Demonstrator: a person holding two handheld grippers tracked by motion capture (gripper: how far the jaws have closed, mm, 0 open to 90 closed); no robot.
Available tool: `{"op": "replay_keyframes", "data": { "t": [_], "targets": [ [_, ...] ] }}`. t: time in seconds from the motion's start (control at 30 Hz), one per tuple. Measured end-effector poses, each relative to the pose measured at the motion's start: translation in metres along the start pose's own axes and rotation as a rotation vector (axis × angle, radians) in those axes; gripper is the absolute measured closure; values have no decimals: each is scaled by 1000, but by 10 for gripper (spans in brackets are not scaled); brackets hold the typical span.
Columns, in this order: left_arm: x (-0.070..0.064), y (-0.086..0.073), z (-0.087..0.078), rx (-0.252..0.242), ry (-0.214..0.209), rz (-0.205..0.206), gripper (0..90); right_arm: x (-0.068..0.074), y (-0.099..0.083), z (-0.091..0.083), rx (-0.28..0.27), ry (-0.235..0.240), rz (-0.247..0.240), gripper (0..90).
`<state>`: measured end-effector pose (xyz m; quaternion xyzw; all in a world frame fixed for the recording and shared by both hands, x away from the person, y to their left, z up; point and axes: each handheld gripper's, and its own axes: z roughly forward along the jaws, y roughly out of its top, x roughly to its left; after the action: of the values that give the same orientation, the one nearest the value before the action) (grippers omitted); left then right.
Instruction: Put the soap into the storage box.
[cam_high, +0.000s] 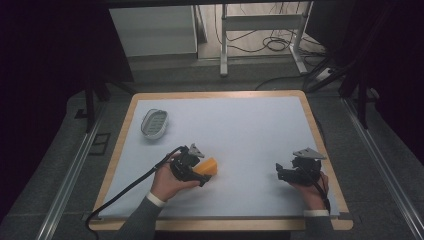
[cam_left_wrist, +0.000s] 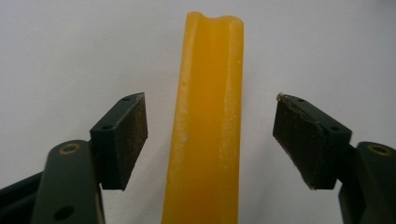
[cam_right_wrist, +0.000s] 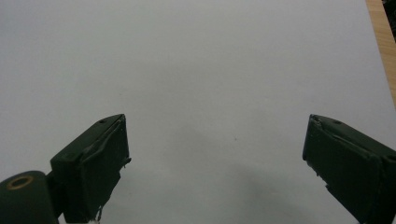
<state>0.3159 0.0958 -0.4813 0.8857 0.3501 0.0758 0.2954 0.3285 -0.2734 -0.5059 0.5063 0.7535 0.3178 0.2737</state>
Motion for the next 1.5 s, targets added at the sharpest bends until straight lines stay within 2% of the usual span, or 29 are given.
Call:
{"op": "replay_keyframes", "data": {
  "t": [0.4,0.57,0.77,0.93,1.27,1.5],
  "targets": [
    [-2,-2,11,53,-1,0,354,0,-1,1,2,-2,-4,71],
    [-1,-3,16,75,16,-6,394,-1,-2,2,6,-5,-4,71],
    [1,-3,21,91,-1,0,515,-2,-2,2,9,-6,-2,71],
    [3,-4,21,94,2,1,588,-2,-3,2,13,-8,-4,71],
    [4,-4,20,80,-4,3,608,-2,-2,1,8,-13,-6,71],
    [8,-4,16,75,-42,7,608,-3,-3,1,7,-16,-3,71]
  ]
}}
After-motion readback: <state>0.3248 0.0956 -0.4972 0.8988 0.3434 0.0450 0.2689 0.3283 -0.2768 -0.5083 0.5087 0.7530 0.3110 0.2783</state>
